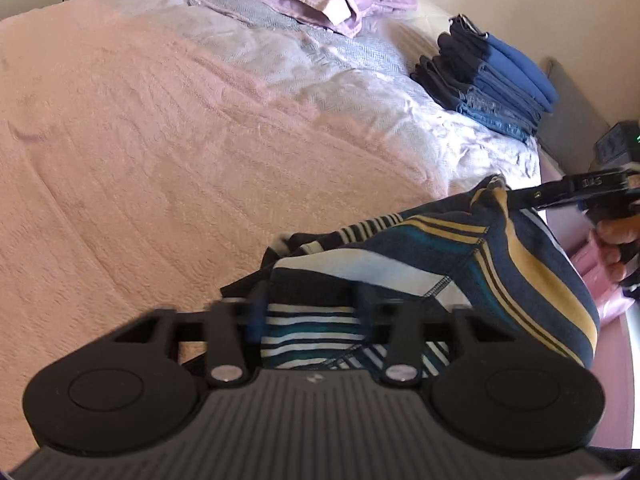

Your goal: Fold clothes

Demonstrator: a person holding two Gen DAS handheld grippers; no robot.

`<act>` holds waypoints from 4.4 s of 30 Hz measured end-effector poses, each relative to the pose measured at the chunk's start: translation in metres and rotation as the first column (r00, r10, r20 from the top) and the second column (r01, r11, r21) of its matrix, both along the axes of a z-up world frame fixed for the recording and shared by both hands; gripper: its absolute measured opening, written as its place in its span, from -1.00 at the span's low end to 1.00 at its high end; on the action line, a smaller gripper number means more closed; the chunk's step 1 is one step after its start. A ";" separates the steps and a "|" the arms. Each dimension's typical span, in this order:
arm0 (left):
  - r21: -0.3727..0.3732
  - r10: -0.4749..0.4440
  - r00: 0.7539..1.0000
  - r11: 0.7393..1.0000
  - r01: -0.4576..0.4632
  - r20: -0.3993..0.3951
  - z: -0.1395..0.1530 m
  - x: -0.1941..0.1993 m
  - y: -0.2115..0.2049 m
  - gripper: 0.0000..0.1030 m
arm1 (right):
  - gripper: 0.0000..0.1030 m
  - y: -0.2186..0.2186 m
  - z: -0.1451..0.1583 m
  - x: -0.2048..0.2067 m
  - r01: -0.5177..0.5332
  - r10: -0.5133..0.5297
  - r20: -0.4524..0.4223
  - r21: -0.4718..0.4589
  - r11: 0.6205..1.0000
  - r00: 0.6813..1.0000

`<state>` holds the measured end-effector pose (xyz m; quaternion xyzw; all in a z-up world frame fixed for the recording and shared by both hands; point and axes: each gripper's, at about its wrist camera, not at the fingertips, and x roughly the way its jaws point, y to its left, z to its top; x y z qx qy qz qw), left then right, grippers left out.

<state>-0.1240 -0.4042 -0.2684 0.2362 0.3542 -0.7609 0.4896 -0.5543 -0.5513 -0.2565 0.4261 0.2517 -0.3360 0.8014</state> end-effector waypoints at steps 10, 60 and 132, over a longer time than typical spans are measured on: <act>-0.027 0.233 0.964 0.971 -0.239 -0.125 -0.036 0.028 0.006 -0.81 | -0.73 -0.020 -0.047 -0.022 0.000 0.005 0.127 -0.040 0.999 0.992; -0.136 0.016 0.189 0.753 0.643 0.982 -0.079 -0.205 0.196 -0.28 | -0.05 0.237 -0.084 0.016 -0.879 0.123 -0.870 -0.472 0.070 0.477; -0.180 -0.001 0.881 0.979 0.097 0.472 -0.010 -0.096 0.067 -0.70 | -0.37 0.003 -0.010 0.048 -0.448 0.391 -0.232 -0.303 0.841 0.891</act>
